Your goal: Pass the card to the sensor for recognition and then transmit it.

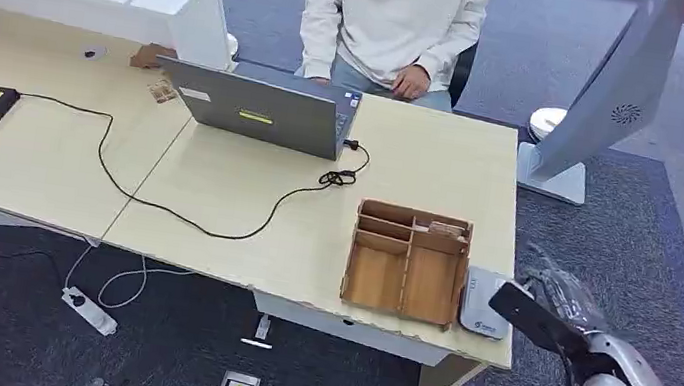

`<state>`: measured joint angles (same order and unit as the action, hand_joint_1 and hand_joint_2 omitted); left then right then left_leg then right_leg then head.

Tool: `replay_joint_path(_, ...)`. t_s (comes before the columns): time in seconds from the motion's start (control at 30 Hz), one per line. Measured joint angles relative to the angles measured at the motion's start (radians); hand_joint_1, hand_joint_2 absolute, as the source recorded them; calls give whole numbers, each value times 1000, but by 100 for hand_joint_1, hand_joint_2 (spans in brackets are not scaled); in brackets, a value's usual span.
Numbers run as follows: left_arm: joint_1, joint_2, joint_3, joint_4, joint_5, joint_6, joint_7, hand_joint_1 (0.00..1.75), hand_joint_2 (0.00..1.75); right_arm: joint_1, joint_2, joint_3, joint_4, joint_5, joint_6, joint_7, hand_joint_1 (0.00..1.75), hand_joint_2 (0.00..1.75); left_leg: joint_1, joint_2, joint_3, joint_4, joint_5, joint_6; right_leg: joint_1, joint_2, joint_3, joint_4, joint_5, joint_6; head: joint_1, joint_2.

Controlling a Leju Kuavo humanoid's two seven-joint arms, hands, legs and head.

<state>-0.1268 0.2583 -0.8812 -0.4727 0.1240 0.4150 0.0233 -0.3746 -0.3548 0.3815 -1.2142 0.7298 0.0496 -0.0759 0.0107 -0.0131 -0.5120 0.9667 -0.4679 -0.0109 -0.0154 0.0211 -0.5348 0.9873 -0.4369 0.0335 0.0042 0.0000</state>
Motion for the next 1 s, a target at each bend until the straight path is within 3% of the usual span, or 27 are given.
replay_joint_path(0.57, 3, -6, 7, -10, -16, 13, 2, 0, 175, 2, -3, 0, 18, 2, 15, 0, 175, 175, 0, 0, 0, 0, 0, 0, 0, 0, 0, 0, 0, 0, 0, 0)
replay_joint_path(1.0, 23, -6, 49, -54, -91, 26, 50, 0, 175, -15, 5, 3, 39, 25, 36, 1, 175, 175, 0, 0, -1, 0, 0, 0, 0, 0, 0, 0, 0, 0, 0, 0)
